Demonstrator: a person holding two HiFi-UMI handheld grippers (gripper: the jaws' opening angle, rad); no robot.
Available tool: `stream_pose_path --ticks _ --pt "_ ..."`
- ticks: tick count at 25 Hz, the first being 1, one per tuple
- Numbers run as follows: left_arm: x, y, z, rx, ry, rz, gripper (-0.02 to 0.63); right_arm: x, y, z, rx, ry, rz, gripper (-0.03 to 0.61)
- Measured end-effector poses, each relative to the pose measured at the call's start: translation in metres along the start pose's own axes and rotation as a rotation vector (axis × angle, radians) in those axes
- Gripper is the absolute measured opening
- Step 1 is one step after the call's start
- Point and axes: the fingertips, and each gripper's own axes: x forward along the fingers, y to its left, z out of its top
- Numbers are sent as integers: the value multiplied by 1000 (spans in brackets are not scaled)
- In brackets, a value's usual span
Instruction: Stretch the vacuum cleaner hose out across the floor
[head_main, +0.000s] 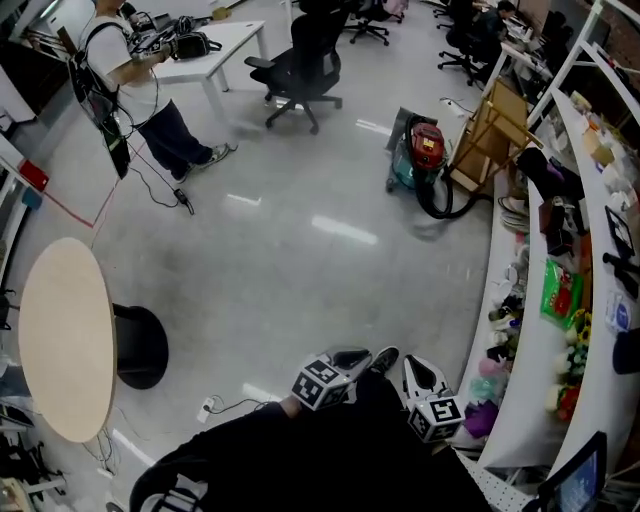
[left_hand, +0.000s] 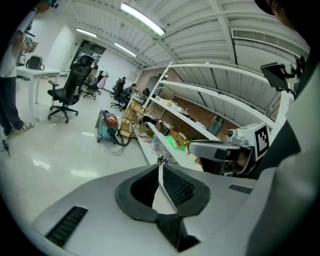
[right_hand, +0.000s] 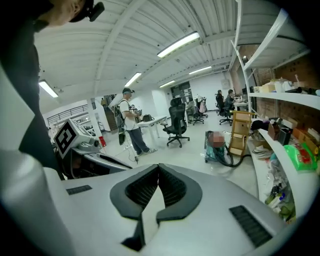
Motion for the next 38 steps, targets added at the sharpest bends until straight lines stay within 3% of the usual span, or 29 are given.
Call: stream_pose_path --ticks 5,10,20,28,33,38 --pt "8 47 47 -2 -32 128 38 63 -31 35 -8 -33 122 14" --pt "45 54 104 14 -50 196 38 87 -81 81 -24 -50 194 14" --pt "136 59 165 42 12 204 38 116 -200 101 99 -76 166 14" --pt "193 103 212 54 64 118 38 163 -253 121 128 -59 91 14" --pt "233 147 282 95 59 11 38 202 -306 166 147 -87 -58 14" --pt "255 195 343 136 65 -86 38 254 -322 211 131 -79 -126 14"
